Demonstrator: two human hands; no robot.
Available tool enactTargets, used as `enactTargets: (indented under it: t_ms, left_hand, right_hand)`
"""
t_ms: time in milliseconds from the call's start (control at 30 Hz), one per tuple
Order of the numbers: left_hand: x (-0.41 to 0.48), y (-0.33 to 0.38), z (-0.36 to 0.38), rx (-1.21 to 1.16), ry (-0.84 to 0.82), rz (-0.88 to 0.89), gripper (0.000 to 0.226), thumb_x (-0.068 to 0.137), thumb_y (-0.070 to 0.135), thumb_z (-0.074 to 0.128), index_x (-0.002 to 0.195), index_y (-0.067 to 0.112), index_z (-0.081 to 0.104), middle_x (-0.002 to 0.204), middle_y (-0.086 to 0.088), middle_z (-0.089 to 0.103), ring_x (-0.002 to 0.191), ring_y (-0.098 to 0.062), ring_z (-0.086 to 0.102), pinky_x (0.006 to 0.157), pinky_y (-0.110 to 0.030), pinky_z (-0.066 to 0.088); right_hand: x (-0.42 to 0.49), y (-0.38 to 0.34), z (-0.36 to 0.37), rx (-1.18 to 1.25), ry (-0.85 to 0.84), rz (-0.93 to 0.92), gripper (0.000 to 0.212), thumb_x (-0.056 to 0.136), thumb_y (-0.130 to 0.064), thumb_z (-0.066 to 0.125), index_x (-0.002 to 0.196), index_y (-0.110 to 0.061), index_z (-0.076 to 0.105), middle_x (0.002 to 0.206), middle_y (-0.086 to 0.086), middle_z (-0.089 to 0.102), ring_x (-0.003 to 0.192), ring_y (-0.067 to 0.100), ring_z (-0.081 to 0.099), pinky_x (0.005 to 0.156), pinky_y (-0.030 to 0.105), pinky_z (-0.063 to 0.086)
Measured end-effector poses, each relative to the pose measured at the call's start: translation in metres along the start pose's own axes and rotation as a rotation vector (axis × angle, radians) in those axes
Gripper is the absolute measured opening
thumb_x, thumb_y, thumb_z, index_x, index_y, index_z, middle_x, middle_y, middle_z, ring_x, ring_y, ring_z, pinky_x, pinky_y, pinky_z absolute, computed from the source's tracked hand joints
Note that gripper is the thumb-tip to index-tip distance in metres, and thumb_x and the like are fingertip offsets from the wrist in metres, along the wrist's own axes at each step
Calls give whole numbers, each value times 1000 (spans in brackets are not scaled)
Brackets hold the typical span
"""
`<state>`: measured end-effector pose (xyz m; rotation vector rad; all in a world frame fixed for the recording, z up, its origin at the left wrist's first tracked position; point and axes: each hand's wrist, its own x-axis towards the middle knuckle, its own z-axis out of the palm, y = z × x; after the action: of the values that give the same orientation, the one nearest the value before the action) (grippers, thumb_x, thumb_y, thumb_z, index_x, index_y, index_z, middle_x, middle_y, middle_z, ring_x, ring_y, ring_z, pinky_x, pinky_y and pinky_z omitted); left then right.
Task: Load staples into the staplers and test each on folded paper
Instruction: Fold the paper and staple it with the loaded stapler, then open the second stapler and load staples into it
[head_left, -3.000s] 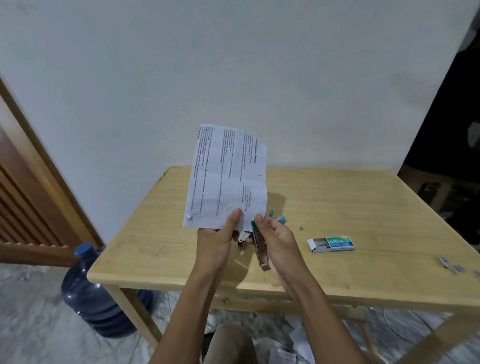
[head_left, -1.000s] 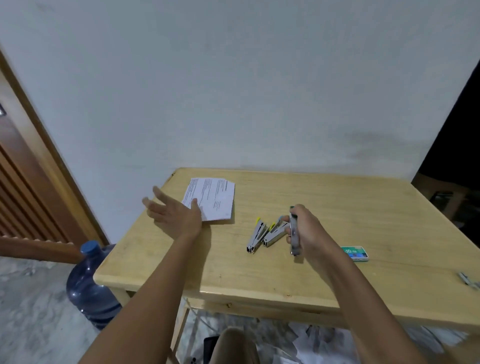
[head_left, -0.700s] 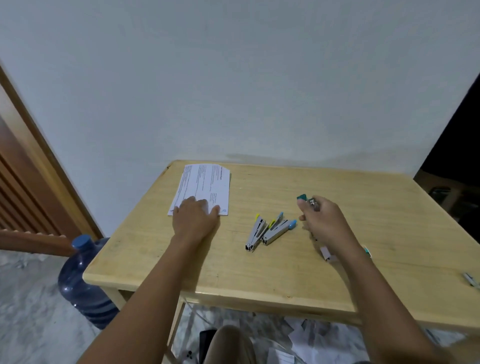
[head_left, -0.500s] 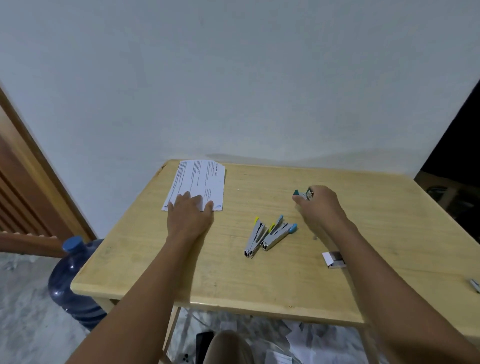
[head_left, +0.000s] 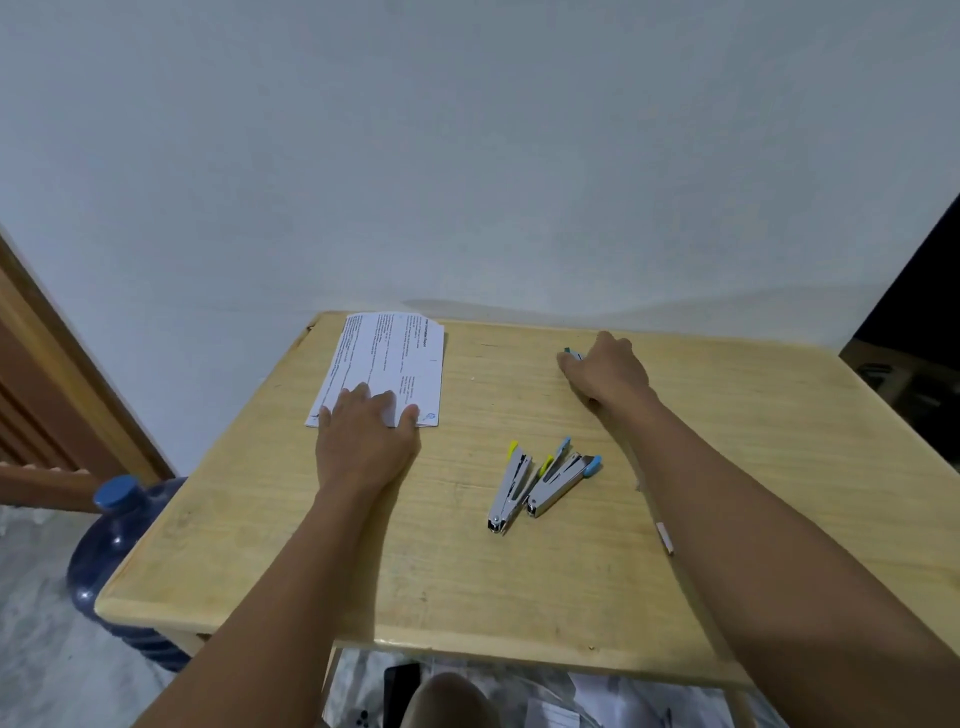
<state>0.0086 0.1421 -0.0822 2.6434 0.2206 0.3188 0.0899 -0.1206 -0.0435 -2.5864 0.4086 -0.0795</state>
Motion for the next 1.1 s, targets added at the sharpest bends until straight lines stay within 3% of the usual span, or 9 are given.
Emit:
enactTargets:
  t_ms: [67, 167, 300, 567, 733, 867, 967, 1033, 1100]
  left_hand:
    - [1, -1, 2, 3, 0, 7, 42, 98, 43, 46, 123, 13, 63, 144, -10, 49, 142, -26, 32, 119, -46, 12]
    - [4, -4, 5, 14, -6, 10, 42, 99, 43, 44, 124, 15, 61, 148, -10, 45, 146, -27, 27, 120, -47, 10]
    - [6, -6, 7, 41, -23, 17, 44, 99, 44, 42, 128, 16, 59, 153, -11, 41, 148, -29, 24, 121, -49, 10]
    - [4, -4, 5, 20, -23, 7, 44, 99, 44, 43, 130, 17, 59, 152, -10, 42, 147, -27, 26, 121, -48, 11]
    - [2, -1, 2, -25, 29, 22, 39, 99, 38, 47, 124, 13, 62, 140, -10, 53, 138, -28, 37, 119, -49, 14]
    - [7, -4, 9, -126, 123, 85, 42, 97, 38, 48, 128, 14, 62, 139, -7, 57, 136, -25, 43, 118, -50, 21]
    - [0, 4, 9, -131, 174, 201, 44, 91, 45, 51, 114, 13, 70, 120, -7, 67, 116, -26, 57, 99, -46, 46]
    - [-16, 13, 10, -148, 238, 292, 38, 89, 45, 55, 98, 14, 75, 96, -3, 68, 93, -25, 61, 80, -41, 49]
    - [-41, 29, 9, -228, 156, 282, 37, 88, 53, 55, 89, 22, 76, 77, 5, 63, 77, -19, 59, 71, -36, 49]
  right_hand:
    - [-13, 5, -10, 13, -74, -42, 69, 88, -43, 60, 146, -14, 38, 144, 14, 40, 118, 35, 55, 82, 36, 48]
    - [-37, 20, -17, -70, -115, -142, 45, 87, -24, 60, 130, -11, 57, 131, 14, 56, 112, 34, 60, 90, 43, 51]
    - [-38, 26, -13, -8, -56, -142, 26, 93, -13, 62, 115, -2, 67, 121, 17, 66, 105, 34, 64, 91, 44, 52]
    - [-9, 15, -7, 32, 8, -117, 26, 96, -19, 60, 114, -1, 66, 117, 19, 68, 103, 33, 64, 86, 37, 50]
    - [-26, 14, -17, 125, 22, -120, 46, 97, -38, 54, 133, -10, 54, 133, 12, 58, 114, 30, 59, 87, 36, 46]
    - [-79, 21, -35, 124, 33, -123, 42, 95, -49, 51, 122, -19, 63, 122, 2, 66, 106, 23, 63, 83, 35, 48]
    - [-123, 27, -31, 97, -75, -69, 42, 93, -48, 54, 106, -12, 70, 108, 6, 70, 96, 27, 67, 82, 38, 51]
    - [-135, 27, -20, 90, -125, -27, 42, 91, -47, 56, 99, -9, 72, 98, 10, 73, 90, 27, 68, 80, 37, 53]
    - [-135, 27, -10, 89, -138, 18, 40, 90, -43, 57, 94, -6, 73, 93, 10, 73, 85, 27, 67, 74, 34, 52]
